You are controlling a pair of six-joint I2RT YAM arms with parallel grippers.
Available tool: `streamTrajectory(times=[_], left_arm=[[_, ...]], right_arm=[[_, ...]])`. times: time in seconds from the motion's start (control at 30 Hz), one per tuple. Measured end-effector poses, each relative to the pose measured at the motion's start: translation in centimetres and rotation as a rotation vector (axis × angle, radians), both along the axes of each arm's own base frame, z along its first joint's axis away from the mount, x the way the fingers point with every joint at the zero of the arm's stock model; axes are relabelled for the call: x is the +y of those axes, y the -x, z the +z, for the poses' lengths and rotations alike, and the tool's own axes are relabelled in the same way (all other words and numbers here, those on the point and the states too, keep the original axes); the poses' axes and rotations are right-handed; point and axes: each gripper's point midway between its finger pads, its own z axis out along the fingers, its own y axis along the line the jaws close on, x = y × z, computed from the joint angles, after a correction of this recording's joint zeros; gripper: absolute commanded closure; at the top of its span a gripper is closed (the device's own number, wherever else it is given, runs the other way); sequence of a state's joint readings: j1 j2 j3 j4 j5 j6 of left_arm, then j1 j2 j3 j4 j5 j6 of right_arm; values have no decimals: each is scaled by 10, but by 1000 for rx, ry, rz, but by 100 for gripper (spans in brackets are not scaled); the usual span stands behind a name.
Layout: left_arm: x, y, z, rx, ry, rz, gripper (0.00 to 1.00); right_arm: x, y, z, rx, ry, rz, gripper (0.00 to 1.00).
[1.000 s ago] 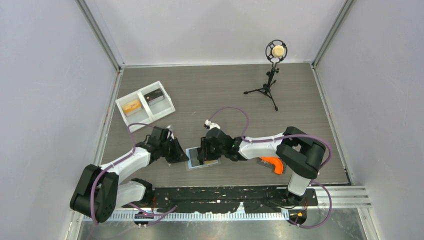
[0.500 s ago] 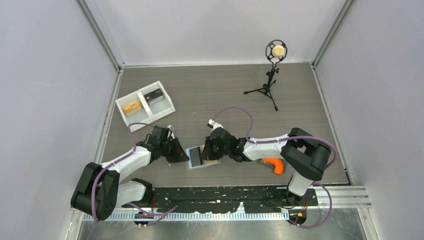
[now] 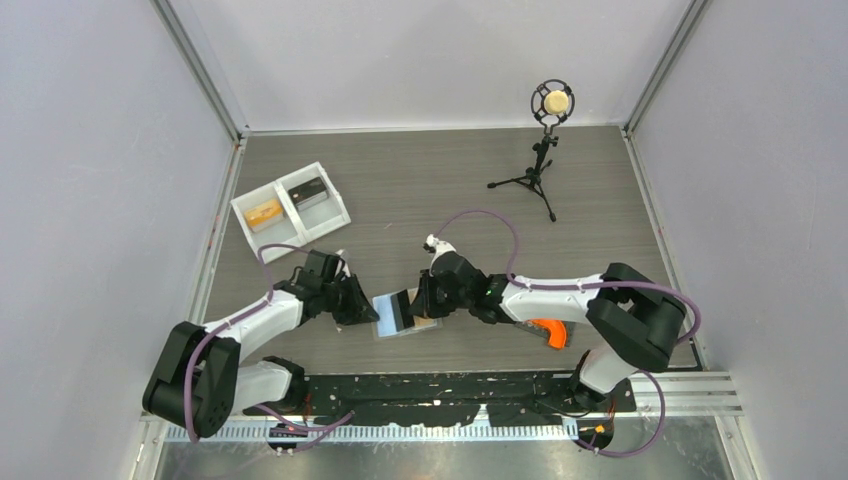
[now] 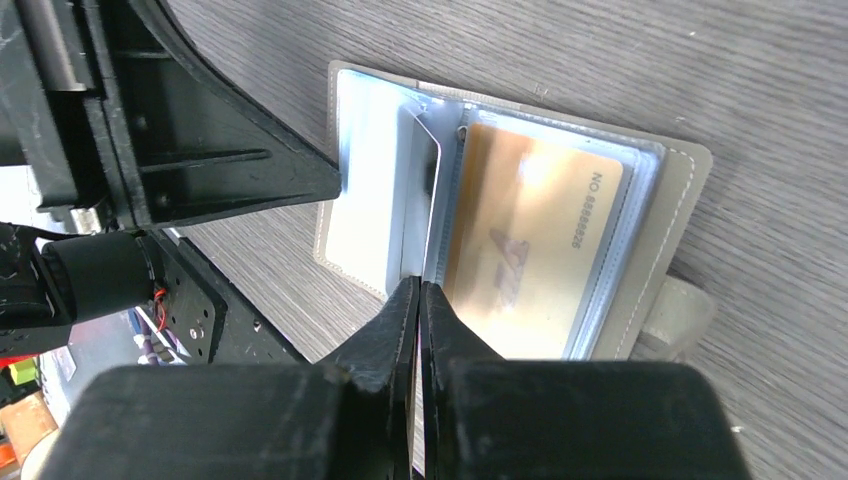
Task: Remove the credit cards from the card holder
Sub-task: Remove the credit card from the card holder, then place the credit card in the storage box.
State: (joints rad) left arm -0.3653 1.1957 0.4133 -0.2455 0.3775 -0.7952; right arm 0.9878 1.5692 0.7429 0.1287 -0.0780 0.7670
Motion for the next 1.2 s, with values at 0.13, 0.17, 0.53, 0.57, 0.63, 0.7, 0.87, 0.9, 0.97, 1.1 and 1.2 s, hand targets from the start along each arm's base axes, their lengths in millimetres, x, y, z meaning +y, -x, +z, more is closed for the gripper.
streamTrajectory(times=[0.13, 0.17, 0.53, 0.57, 0.63, 0.7, 0.87, 0.9, 0.97, 1.1, 1.2], left_arm=[[0, 0, 1, 3, -2, -1, 85], [0, 0, 1, 3, -3, -2, 84], [0, 0, 28, -28, 5, -15, 42], [-1, -2, 35, -43, 14, -14, 39], [-4, -6, 54, -78, 36, -14, 30], [-10, -12, 81, -126, 75, -17, 26], [-23, -22, 146, -233, 196, -8, 22], [-25, -22, 154, -245, 216, -6, 22], [-29, -21, 170, -256, 263, 1, 21], [-34, -17, 180, -230, 319, 11, 21], [-36, -15, 181, -207, 334, 18, 21]], right_arm=[[-5, -3, 11, -27, -7, 1, 95], [-6, -4, 14, -36, -10, 1, 95], [-22, -17, 66, -281, -21, 64, 95], [-24, -19, 72, -317, -19, 71, 95], [-31, -24, 85, -417, 0, 87, 95], [-38, -27, 93, -515, 31, 106, 95], [-49, -24, 101, -808, 190, 208, 95], [-49, -22, 100, -860, 227, 237, 95], [-49, -20, 97, -944, 298, 277, 95], [-46, -13, 92, -1099, 429, 340, 95], [-40, -5, 97, -1189, 472, 364, 95]])
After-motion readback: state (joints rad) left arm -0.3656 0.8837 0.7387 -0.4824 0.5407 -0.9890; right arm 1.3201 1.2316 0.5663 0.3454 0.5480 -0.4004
